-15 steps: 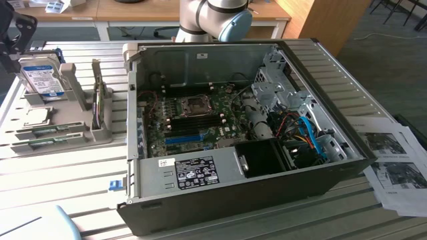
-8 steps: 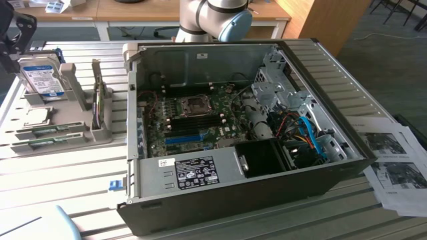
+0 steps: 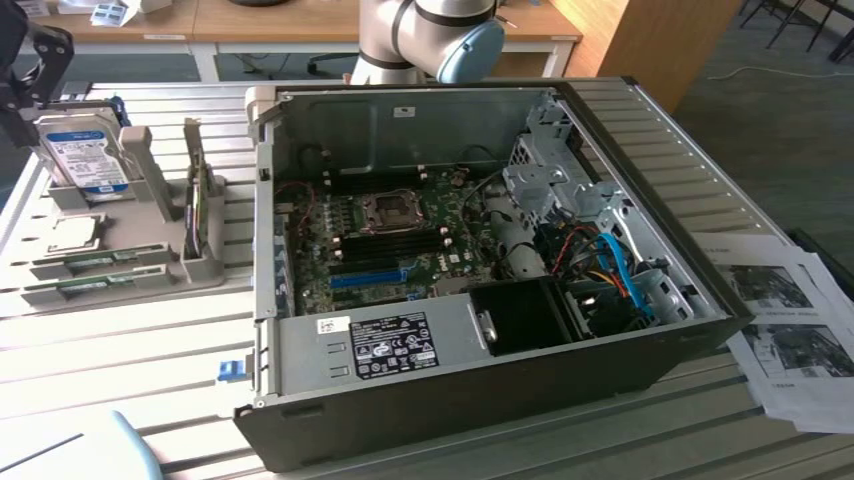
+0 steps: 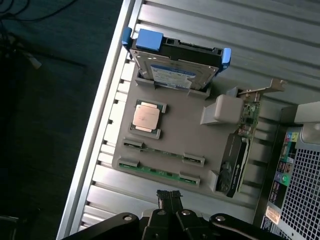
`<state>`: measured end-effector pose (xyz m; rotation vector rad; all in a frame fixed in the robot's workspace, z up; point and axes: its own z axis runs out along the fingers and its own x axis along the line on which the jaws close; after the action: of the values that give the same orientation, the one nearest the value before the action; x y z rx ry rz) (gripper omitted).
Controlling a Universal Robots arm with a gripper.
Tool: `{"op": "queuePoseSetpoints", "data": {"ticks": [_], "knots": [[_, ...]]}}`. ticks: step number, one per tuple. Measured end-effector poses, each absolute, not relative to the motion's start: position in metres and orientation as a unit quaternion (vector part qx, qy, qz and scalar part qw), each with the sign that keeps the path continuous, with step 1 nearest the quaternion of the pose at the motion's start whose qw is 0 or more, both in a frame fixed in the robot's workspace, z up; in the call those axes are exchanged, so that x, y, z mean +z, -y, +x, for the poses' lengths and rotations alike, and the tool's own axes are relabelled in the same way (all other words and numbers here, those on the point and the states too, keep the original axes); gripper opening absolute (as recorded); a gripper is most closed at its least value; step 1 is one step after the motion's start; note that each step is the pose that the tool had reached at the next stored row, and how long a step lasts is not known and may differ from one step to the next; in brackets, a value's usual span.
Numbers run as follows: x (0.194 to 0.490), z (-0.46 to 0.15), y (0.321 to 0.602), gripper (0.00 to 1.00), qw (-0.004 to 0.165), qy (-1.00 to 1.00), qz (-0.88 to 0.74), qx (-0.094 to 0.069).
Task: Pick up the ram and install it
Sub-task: 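Pick up the ram and move it above insertion slot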
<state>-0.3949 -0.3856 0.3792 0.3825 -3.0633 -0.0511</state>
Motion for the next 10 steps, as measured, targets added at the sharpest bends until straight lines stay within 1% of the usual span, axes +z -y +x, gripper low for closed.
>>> {"op": "queuePoseSetpoints", "data": {"ticks": [10], "knots": [[0.3792,-0.3949,0.3856,0.09,0.028,0.983,0.178,-0.015]]}}
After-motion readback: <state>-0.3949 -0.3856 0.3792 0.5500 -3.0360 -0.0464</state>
